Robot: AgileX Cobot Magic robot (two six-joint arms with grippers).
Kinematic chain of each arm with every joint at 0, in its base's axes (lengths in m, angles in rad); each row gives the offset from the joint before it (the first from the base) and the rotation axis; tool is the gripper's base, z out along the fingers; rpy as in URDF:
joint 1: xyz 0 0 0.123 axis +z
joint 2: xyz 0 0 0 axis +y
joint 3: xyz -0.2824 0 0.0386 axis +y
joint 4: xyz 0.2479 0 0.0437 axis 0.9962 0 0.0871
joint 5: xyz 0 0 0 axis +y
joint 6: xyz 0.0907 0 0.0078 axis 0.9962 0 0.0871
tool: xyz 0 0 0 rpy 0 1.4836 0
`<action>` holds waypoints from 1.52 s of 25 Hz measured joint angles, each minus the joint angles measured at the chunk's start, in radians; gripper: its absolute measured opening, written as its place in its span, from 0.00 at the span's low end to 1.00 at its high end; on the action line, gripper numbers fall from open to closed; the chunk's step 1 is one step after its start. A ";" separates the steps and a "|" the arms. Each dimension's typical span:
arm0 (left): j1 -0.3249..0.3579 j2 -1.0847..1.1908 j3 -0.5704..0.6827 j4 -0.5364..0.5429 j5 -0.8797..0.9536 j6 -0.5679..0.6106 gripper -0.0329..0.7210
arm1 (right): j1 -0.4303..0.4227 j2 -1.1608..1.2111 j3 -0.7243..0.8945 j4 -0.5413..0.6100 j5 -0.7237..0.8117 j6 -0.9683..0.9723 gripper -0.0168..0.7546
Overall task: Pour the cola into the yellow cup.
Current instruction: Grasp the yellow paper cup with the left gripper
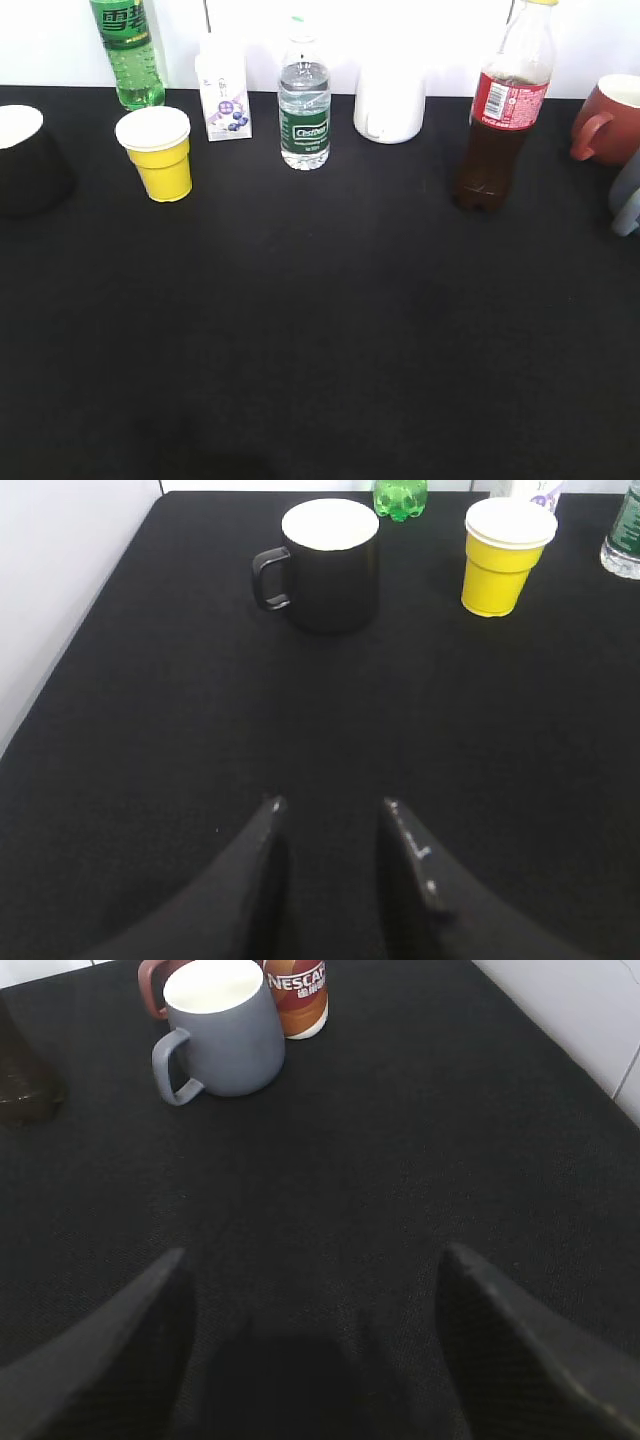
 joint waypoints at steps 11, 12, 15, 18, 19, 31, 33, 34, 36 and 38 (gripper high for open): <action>0.000 0.000 0.000 -0.001 0.000 0.000 0.37 | 0.000 0.000 0.000 0.000 0.000 0.000 0.76; 0.000 0.000 0.000 -0.001 0.000 0.000 0.43 | 0.000 0.000 0.000 0.000 0.000 0.000 0.76; 0.000 0.026 -0.021 -0.004 -0.050 0.003 0.61 | 0.000 0.000 0.000 0.000 0.000 0.000 0.76; 0.000 0.232 -0.067 -0.049 -0.352 0.072 0.63 | 0.000 0.000 0.000 0.000 0.000 0.000 0.76; 0.000 0.322 -0.077 -0.081 -0.487 0.112 0.63 | 0.000 0.000 0.000 0.000 0.000 0.000 0.76; -0.364 1.231 -0.047 -0.186 -1.501 0.146 0.63 | 0.000 0.000 0.000 0.000 0.000 0.000 0.76; -0.376 1.346 0.057 -0.208 -1.689 0.146 0.63 | 0.000 0.000 0.000 0.000 0.000 0.000 0.76; -0.377 1.410 0.096 -0.213 -1.762 0.146 0.63 | 0.000 0.000 0.000 0.000 0.000 0.000 0.76; -0.377 1.522 0.126 -0.214 -1.854 0.146 0.63 | 0.000 0.000 0.000 0.000 0.000 0.000 0.76; -0.382 1.606 0.129 -0.178 -1.971 0.098 0.64 | 0.000 0.000 0.000 0.000 0.000 0.000 0.76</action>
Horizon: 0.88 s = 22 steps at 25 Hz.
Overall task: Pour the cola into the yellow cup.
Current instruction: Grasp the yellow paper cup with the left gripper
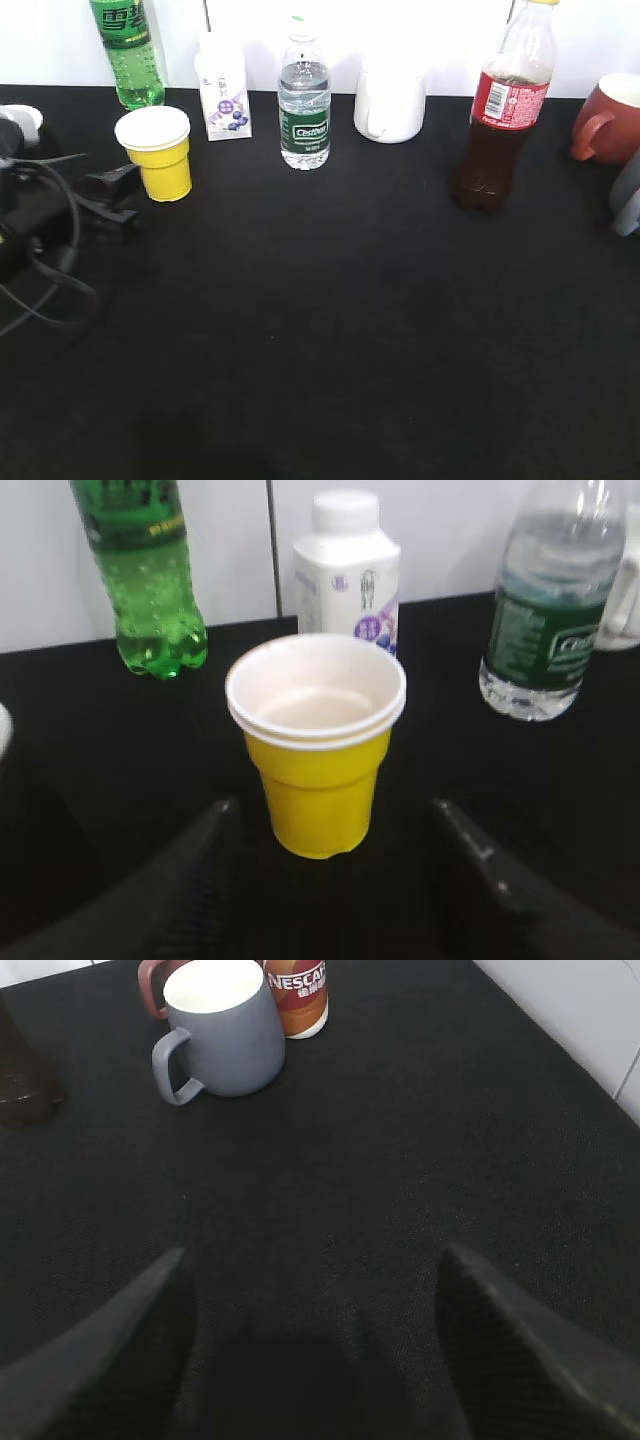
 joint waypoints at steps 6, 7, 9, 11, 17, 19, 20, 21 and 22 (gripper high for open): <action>0.000 0.272 -0.054 0.040 -0.194 -0.073 0.92 | 0.000 0.000 0.000 0.000 0.000 0.000 0.76; 0.002 0.310 -0.090 0.040 -0.199 -0.075 0.92 | 0.000 0.000 0.000 0.000 0.000 0.000 0.76; 0.022 0.377 -0.154 0.040 -0.193 -0.081 0.92 | 0.000 0.000 0.000 0.000 0.000 0.000 0.76; 0.043 0.422 -0.211 0.040 -0.169 -0.082 0.92 | 0.000 0.000 0.000 0.000 0.000 0.000 0.76; 0.060 0.544 -0.398 0.081 -0.141 -0.081 0.92 | 0.000 0.000 0.000 0.000 0.000 0.000 0.76; 0.073 0.552 -0.426 0.093 -0.122 -0.081 0.87 | 0.000 0.000 0.000 0.000 0.000 0.000 0.76; 0.078 0.552 -0.427 0.109 -0.117 -0.081 0.81 | 0.000 0.000 0.000 0.000 0.000 0.000 0.76; 0.082 0.552 -0.427 0.118 -0.115 -0.081 0.75 | 0.000 0.000 0.000 0.000 0.000 0.000 0.76; 0.083 0.552 -0.427 0.119 -0.115 -0.081 0.69 | 0.000 0.000 0.000 0.000 0.000 0.000 0.76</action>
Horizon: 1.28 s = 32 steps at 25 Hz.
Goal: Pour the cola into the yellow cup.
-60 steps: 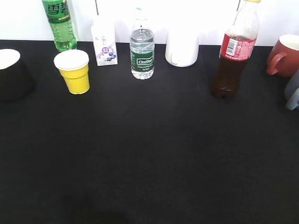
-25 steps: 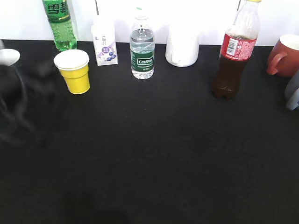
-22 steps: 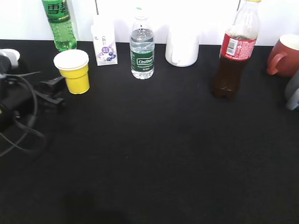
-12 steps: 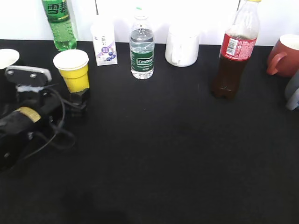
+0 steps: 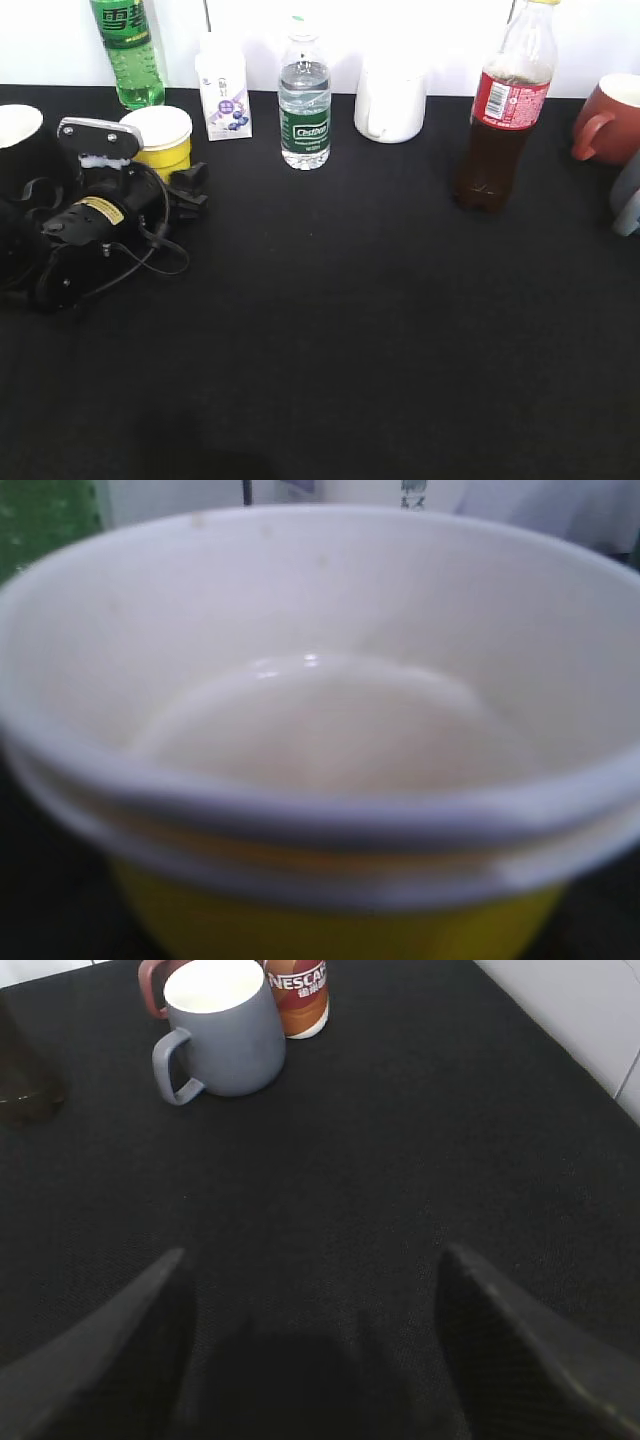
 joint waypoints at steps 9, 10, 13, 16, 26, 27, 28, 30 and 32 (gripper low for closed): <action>0.000 -0.319 0.291 0.228 0.014 -0.067 0.63 | 0.000 0.000 0.000 0.000 0.000 0.000 0.76; -0.002 -0.383 0.335 0.301 0.015 -0.114 0.63 | 0.000 0.000 0.000 0.000 0.000 0.000 0.76; -0.003 -0.518 0.392 0.530 0.050 -0.237 0.63 | 0.000 0.000 0.000 0.000 0.000 0.000 0.76; -0.003 -0.595 0.392 0.679 0.078 -0.319 0.63 | 0.000 0.000 0.000 0.000 0.000 0.000 0.76; -0.003 -0.629 0.392 0.703 0.115 -0.344 0.63 | 0.000 0.270 -0.018 0.046 -0.650 -0.026 0.76; -0.003 -0.629 0.392 0.703 0.117 -0.344 0.63 | 0.000 0.355 -0.018 0.046 -0.801 -0.028 0.76; -0.003 -0.629 0.392 0.703 0.118 -0.344 0.63 | 0.000 0.434 -0.018 0.045 -0.952 -0.028 0.76; -0.003 -0.629 0.392 0.703 0.122 -0.344 0.63 | 0.000 0.604 -0.018 0.012 -1.178 -0.028 0.76; -0.003 -0.629 0.392 0.703 0.123 -0.344 0.63 | 0.001 0.773 -0.018 -0.110 -1.386 0.008 0.76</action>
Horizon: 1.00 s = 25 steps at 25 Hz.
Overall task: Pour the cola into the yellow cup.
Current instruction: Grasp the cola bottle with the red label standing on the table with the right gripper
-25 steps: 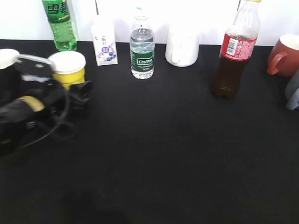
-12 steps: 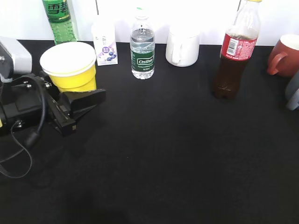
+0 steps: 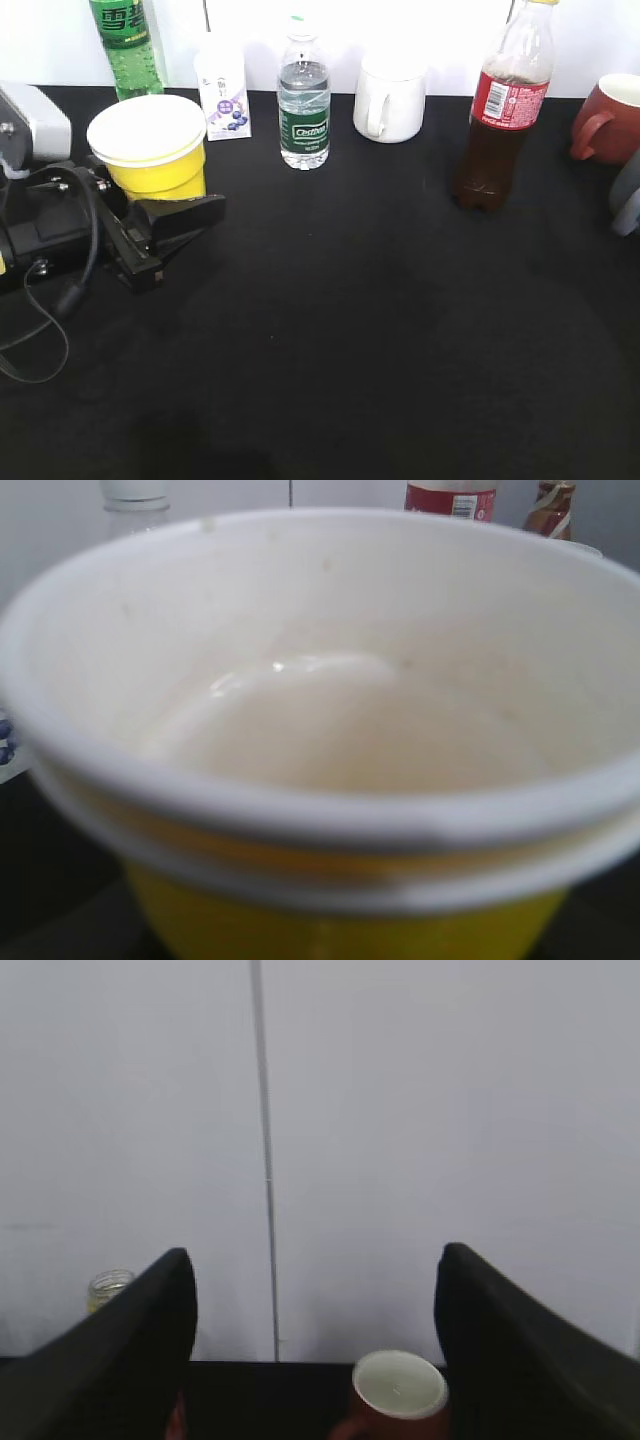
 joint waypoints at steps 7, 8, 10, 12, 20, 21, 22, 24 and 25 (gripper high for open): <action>0.000 0.000 0.000 0.000 0.003 0.000 0.63 | 0.001 0.476 0.043 -0.625 -0.369 0.501 0.76; 0.000 0.000 0.000 0.000 0.003 0.000 0.63 | 0.001 0.521 0.044 -0.666 -0.393 0.503 0.76; 0.000 0.000 0.000 0.000 0.003 0.000 0.63 | 0.001 0.587 0.044 -0.702 -0.424 0.503 0.80; 0.000 0.000 0.000 0.000 0.003 0.000 0.63 | 0.001 0.647 0.044 -0.663 -0.437 0.490 0.85; 0.000 0.000 0.000 -0.001 0.003 0.000 0.63 | 0.001 0.808 0.011 -0.609 -0.497 0.409 0.85; 0.000 0.000 0.000 -0.001 0.003 0.000 0.63 | 0.001 0.819 0.011 -0.609 -0.504 0.402 0.85; 0.000 0.000 0.000 -0.001 0.003 0.000 0.63 | 0.001 0.832 0.011 -0.607 -0.509 0.393 0.85; 0.000 0.000 0.000 -0.001 0.003 0.000 0.63 | 0.001 0.866 0.007 -0.603 -0.511 0.371 0.85; 0.000 0.000 0.000 -0.001 0.003 0.000 0.63 | 0.001 0.880 -0.008 -0.602 -0.512 0.356 0.85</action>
